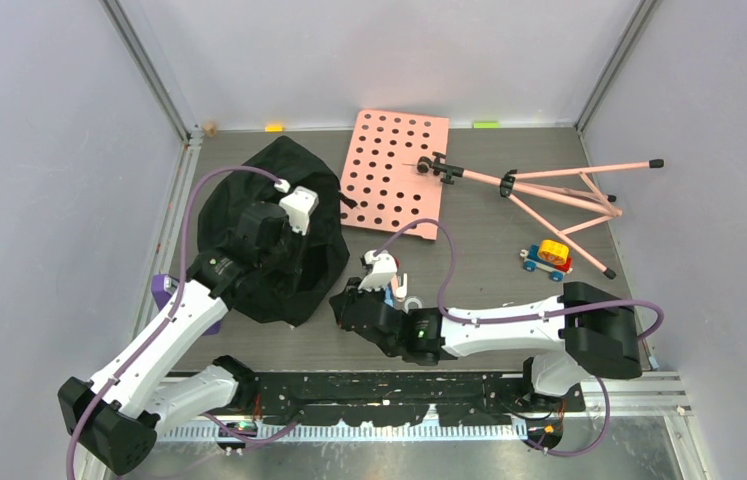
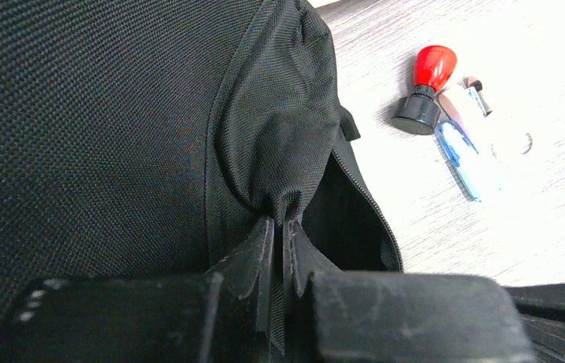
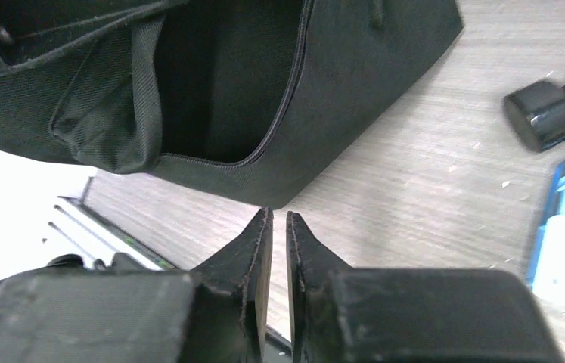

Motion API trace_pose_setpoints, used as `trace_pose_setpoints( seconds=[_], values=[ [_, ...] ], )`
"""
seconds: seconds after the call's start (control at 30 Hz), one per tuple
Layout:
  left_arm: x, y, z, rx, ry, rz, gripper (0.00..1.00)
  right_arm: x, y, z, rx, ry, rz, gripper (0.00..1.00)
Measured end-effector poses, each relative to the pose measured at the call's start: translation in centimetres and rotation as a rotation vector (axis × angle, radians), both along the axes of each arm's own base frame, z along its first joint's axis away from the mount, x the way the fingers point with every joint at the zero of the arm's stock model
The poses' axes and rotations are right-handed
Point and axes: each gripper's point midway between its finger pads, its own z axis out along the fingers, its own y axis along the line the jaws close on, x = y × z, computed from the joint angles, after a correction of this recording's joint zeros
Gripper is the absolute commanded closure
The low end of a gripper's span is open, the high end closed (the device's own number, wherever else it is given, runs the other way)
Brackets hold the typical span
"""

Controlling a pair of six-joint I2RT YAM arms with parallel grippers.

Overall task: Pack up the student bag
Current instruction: Unzip the student bag at the center of the board, then pick up the personal item from the center of the board.

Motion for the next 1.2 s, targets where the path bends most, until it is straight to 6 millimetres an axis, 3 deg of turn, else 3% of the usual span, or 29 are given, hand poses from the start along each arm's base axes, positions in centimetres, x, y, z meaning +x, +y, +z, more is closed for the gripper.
trace_pose_setpoints(
  seconds=[0.13, 0.33, 0.5, 0.6, 0.73, 0.8, 1.0, 1.1, 1.2],
  values=[
    [0.0, 0.0, 0.0, 0.000, 0.001, -0.001, 1.00, 0.9, -0.6, 0.7, -0.058, -0.059, -0.026, 0.54],
    [0.0, 0.0, 0.0, -0.001, 0.002, -0.003, 1.00, 2.2, -2.3, 3.8, -0.132, -0.174, -0.062, 0.42],
    [0.0, 0.0, 0.0, -0.001, 0.002, -0.003, 1.00, 4.7, -5.9, 5.8, -0.190, -0.202, -0.112, 0.33],
    [0.0, -0.1, 0.0, -0.001, 0.001, -0.003, 1.00, 8.6, -10.2, 5.9, -0.217, -0.162, -0.192, 0.31],
    [0.0, 0.0, 0.0, -0.001, 0.002, -0.003, 1.00, 12.0, -16.2, 4.5, -0.272, -0.073, -0.283, 0.28],
    [0.0, 0.0, 0.0, -0.001, 0.002, -0.003, 1.00, 12.6, -17.7, 3.3, -0.297, -0.018, -0.273, 0.27],
    [0.0, 0.0, 0.0, -0.001, 0.002, -0.003, 1.00, 13.1, -18.2, -1.7, -0.349, 0.160, -0.164, 0.27],
    [0.0, -0.1, 0.0, -0.001, 0.002, -0.003, 1.00, 12.9, -17.3, -4.8, -0.353, 0.261, -0.136, 0.29],
    [0.0, 0.0, 0.0, -0.001, 0.002, -0.003, 1.00, 12.8, -16.3, -6.6, -0.317, 0.333, -0.148, 0.30]
  ],
)
